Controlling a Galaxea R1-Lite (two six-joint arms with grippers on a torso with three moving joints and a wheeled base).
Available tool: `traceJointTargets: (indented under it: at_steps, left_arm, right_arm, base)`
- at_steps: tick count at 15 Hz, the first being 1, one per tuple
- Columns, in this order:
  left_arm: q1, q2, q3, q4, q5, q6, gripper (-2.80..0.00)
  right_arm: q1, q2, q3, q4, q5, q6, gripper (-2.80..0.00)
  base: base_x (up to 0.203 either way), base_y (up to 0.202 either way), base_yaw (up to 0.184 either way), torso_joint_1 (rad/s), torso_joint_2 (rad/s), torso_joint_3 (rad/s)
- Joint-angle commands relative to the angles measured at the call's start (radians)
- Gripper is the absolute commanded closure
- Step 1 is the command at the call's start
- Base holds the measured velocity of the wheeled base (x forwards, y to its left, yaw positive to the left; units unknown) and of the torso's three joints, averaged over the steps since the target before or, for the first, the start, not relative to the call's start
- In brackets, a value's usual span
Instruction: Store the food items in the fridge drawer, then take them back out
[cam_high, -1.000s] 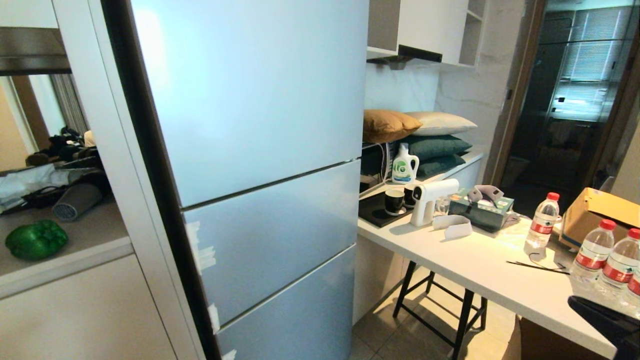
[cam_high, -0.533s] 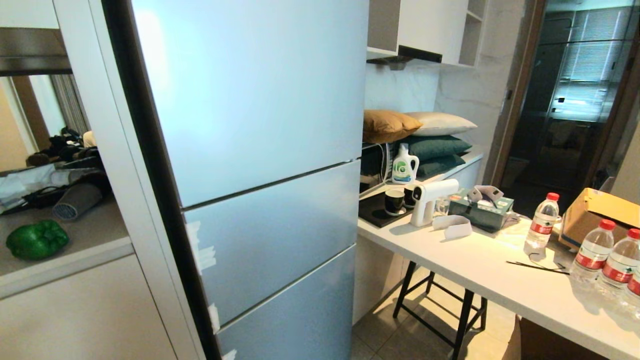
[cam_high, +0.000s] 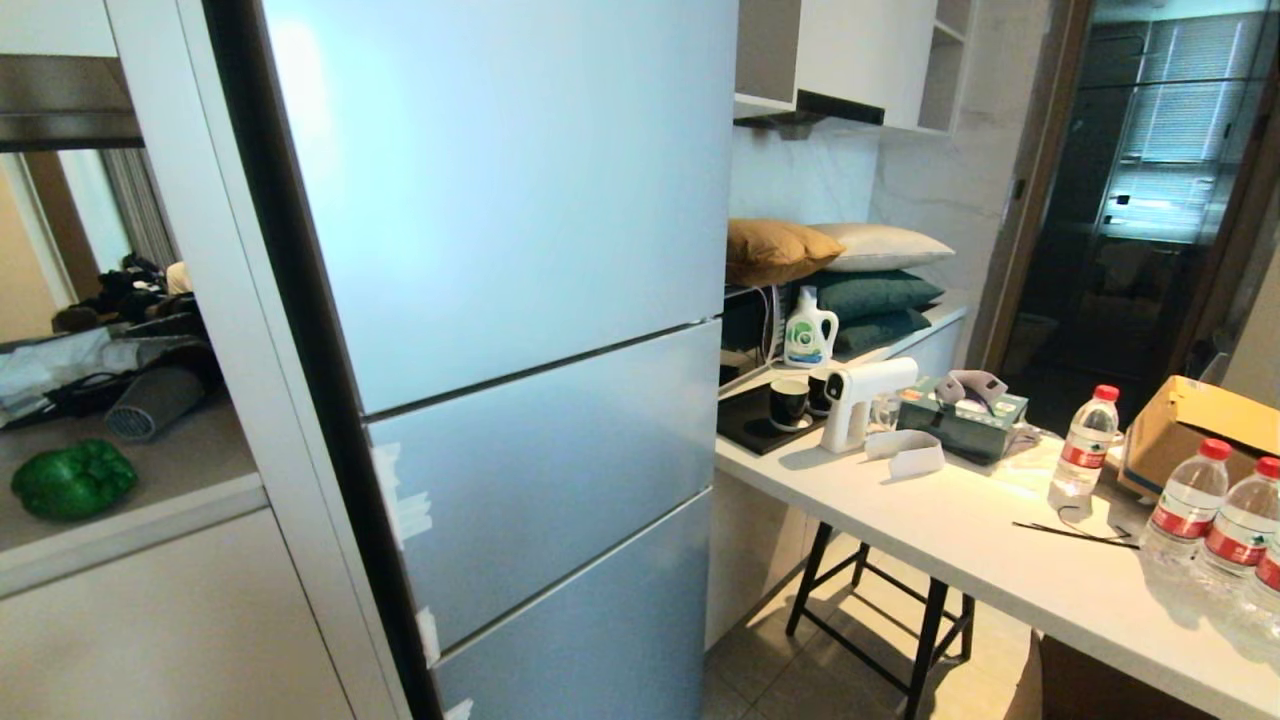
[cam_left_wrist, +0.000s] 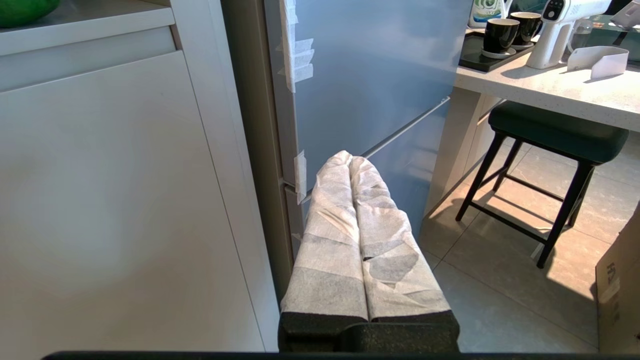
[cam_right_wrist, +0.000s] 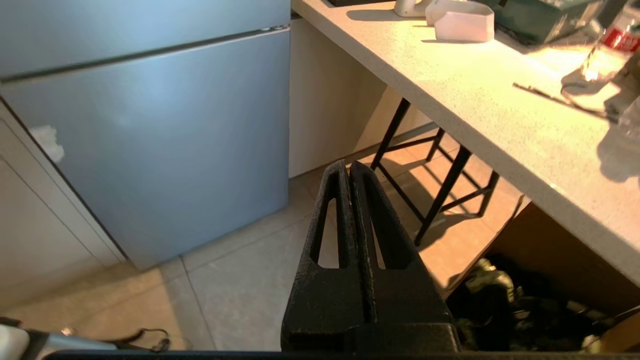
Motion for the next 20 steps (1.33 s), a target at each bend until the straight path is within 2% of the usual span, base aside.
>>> traceJointTargets:
  at_steps: [1, 3, 5, 8, 20]
  left_arm:
    - [0.0, -0.001, 0.0, 0.001, 0.0, 0.0, 0.0]
    - [0.0, -0.002, 0.0, 0.001, 0.0, 0.0, 0.0]
    - [0.0, -0.002, 0.0, 0.001, 0.0, 0.0, 0.0]
    - [0.0, -0.002, 0.0, 0.001, 0.002, -0.003, 0.0]
    - [0.0, -0.002, 0.0, 0.001, 0.005, -0.003, 0.0]
  right_arm:
    - [-0.011, 0.005, 0.0, 0.003, 0.0, 0.012, 0.0]
    - [-0.091, -0.016, 0.0, 0.001, 0.003, 0.001, 0.0]
    - [-0.122, -0.12, 0.0, 0.001, 0.011, -0.028, 0.0]
    - [-0.131, -0.277, 0.0, 0.001, 0.01, -0.038, 0.0]
    - [-0.134, -0.27, 0.0, -0.001, -0.007, -0.003, 0.0]
  base:
    - [0.0, 0.0, 0.0, 0.0, 0.0, 0.0]
    - [0.0, 0.0, 0.0, 0.0, 0.0, 0.0]
    - [0.0, 0.0, 0.0, 0.0, 0.0, 0.0]
    - [0.0, 0.0, 0.0, 0.0, 0.0, 0.0]
    - [0.0, 0.0, 0.0, 0.0, 0.0, 0.0]
